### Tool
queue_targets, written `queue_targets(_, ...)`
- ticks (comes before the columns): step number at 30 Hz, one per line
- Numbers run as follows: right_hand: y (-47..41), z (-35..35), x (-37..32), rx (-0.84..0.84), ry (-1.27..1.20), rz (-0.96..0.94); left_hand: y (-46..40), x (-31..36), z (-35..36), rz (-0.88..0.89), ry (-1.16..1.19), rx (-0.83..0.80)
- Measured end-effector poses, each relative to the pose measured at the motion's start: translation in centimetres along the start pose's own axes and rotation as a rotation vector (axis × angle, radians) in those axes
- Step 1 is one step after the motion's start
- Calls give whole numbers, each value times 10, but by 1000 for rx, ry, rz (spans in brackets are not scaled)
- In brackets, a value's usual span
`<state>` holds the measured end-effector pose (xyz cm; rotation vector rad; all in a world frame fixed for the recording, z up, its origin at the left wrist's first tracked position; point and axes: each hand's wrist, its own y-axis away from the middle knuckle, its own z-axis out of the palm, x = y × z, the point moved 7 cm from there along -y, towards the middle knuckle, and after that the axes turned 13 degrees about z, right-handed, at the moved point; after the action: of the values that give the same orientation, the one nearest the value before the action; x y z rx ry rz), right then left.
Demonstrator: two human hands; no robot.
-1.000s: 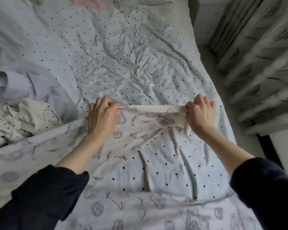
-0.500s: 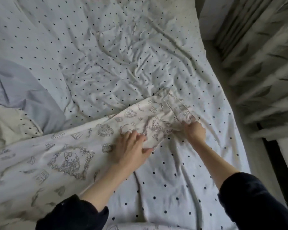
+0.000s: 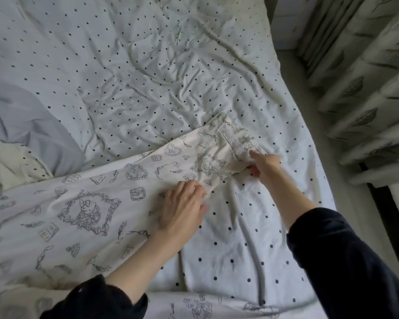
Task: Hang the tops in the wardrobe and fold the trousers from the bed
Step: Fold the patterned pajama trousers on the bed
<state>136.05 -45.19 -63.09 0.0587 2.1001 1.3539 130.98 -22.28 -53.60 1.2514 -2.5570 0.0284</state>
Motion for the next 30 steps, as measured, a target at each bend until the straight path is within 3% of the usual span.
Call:
queue_targets(3,0,1,-5,14,-52,-26,8,-21,13,-129,-131,-91)
queue_targets(6,4,-7,0,1,-165,-26,11,-22,14,-60,-150,-85)
queue_targets(10,14,-55,8,56,-306,-22,15,-4,3,11,154,55)
queue_targets(14,24,-112,25,137,-329,-28,31,32,14,76,317,-22)
queue_targets(17,33,-152,48,231,-312,12,48,63,31,197,189,-183)
queue_targets(23,39,-190,95,241,-367,66,64,88,36,323,151,-200)
queue_targets(30,63,-193,148,141,-380,44,94,101,48,234,23,-283)
